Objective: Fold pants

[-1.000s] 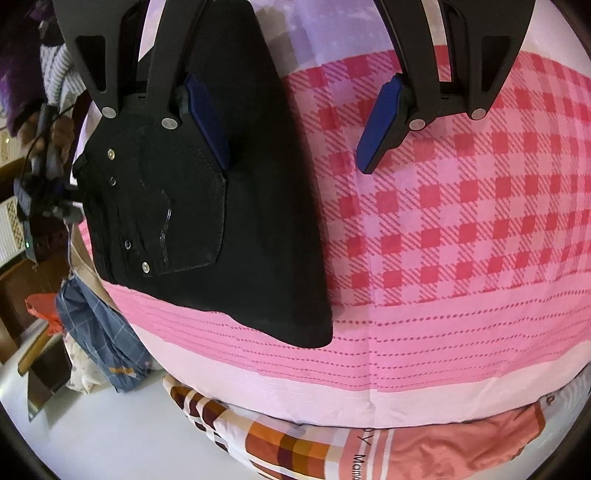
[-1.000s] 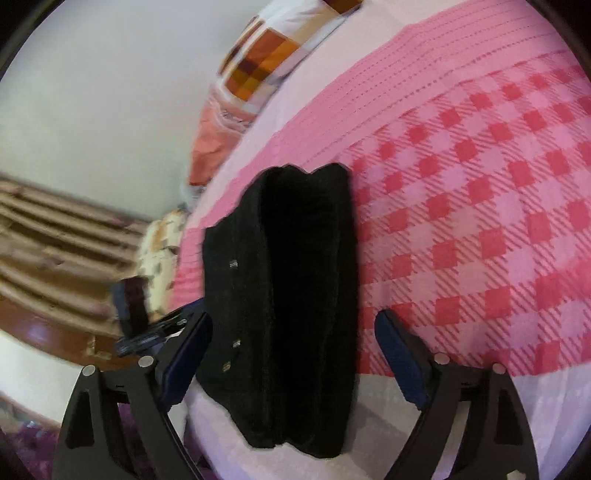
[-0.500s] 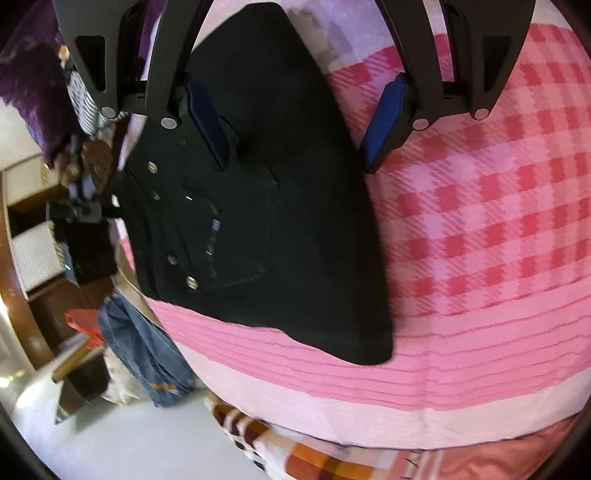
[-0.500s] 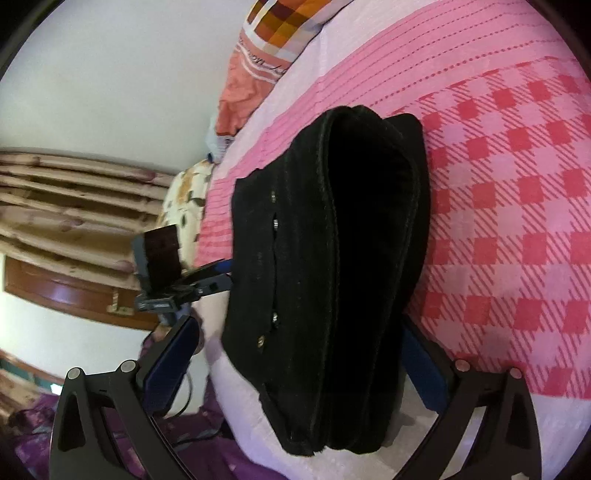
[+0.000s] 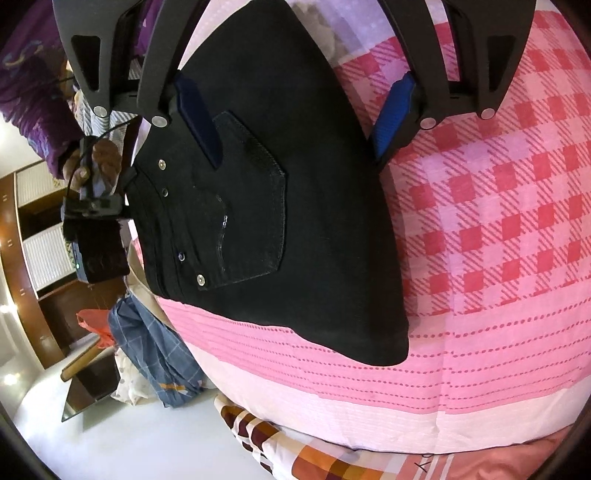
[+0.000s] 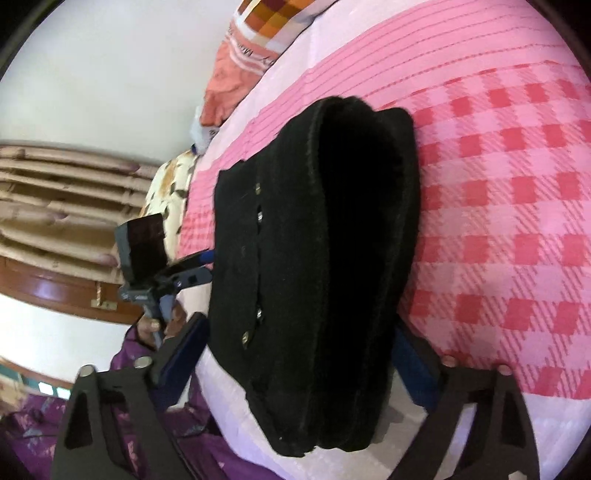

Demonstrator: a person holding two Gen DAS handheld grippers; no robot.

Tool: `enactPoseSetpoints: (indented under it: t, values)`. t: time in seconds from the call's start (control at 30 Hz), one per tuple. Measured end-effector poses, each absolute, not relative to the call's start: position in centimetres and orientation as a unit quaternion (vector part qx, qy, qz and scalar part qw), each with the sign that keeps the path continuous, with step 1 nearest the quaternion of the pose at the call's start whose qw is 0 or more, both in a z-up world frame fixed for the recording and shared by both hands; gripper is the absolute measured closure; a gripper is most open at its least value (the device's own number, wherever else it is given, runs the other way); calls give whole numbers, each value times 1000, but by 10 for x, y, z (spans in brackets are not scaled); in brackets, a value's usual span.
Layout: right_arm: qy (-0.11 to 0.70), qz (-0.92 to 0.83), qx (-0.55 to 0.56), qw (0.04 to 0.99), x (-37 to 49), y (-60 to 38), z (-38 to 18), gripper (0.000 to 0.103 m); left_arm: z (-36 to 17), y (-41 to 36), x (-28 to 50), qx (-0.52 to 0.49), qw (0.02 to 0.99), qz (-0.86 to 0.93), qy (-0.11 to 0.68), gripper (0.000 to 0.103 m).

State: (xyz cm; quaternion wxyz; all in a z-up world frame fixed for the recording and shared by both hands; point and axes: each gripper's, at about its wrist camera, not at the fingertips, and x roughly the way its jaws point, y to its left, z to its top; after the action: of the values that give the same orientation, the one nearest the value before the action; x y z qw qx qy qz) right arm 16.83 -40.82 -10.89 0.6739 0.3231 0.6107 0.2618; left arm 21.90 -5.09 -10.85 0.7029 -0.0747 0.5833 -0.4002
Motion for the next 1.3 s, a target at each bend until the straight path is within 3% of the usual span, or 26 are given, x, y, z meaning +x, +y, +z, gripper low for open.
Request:
enactPoseSetpoints:
  t: [0.03,0.07,0.17,0.2,0.33,0.43,0.5,0.53,0.63,0.67,0.7,0.73,0.77,0.93,1.3]
  values:
    - [615,254,305,681,167,-407,-108,40,-110,-52,219,-74,704,-398,584,24]
    - [621,240,285,689,167,-405,-108,62,-109,-54,218,-71,706,-394,584,25]
    - [616,236,300,689,165,-408,-112,67,-108,-64,214,-49,721,-379,577,29]
    - [613,236,289,696,164,-406,-109,68,-107,-67,211,-38,728,-373,573,35]
    - [598,249,287,706,163,-401,-101,70,-103,-65,209,-58,743,-356,564,62]
    - [607,254,295,693,167,-401,-108,62,-109,-64,212,-68,737,-357,570,62]
    - [615,252,318,676,170,-404,-115,38,-110,-64,216,-73,728,-361,578,62]
    - [609,261,338,669,169,-407,-116,33,-111,-63,218,-76,724,-362,582,58]
    - [603,267,315,682,169,-399,-111,29,-114,-62,223,-87,713,-369,589,48]
    - [602,267,310,686,169,-396,-110,35,-113,-64,223,-86,713,-371,589,47]
    - [604,257,302,692,169,-393,-112,64,-112,-67,221,-77,718,-368,587,47]
    - [610,245,292,694,167,-393,-115,69,-110,-72,217,-58,728,-361,579,48]
    - [608,243,299,694,166,-393,-117,70,-107,-77,211,-37,742,-352,569,50]
    - [583,237,319,709,158,-394,-108,72,-90,-78,195,-22,788,-314,529,79]
    - [543,261,370,707,145,-364,-96,73,-48,-55,168,-4,829,-284,481,82]
